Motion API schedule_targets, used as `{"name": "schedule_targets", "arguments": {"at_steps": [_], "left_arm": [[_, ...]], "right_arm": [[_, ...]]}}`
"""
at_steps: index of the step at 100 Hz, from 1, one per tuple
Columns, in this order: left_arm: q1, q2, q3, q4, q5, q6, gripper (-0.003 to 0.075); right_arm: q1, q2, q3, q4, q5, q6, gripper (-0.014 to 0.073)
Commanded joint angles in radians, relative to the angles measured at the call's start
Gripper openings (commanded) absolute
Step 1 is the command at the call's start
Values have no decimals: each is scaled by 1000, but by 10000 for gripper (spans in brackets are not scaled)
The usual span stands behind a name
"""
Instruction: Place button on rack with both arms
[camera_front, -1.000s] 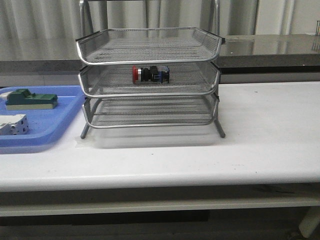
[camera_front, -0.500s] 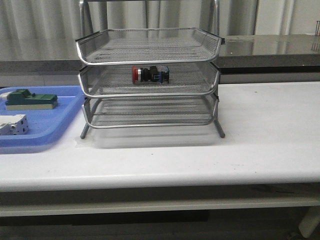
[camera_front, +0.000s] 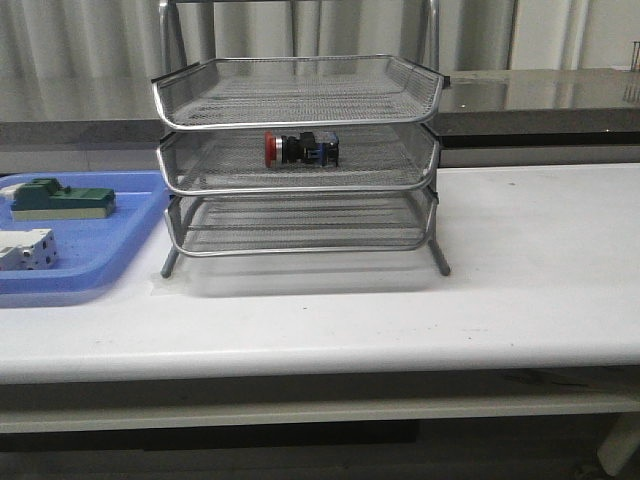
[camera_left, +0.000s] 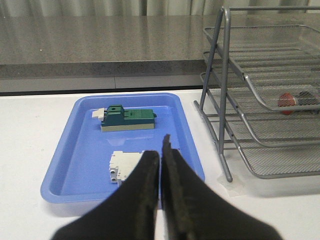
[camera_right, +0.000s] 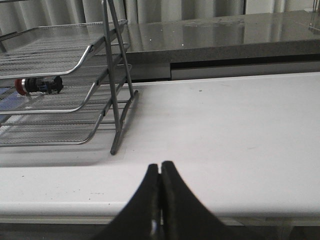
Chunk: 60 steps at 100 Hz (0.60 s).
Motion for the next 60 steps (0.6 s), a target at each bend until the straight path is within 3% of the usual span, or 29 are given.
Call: {"name": "schedule_targets", "arguments": {"at_steps": [1,60], "left_arm": [[7,5,-27,-11,-73,-8,4],[7,5,-27,-11,-73,-8,4]], "right_arm": [[-6,-19,-6,-8,-125,2,-67],[-6,-19,-6,-7,-134,2,-67]]}}
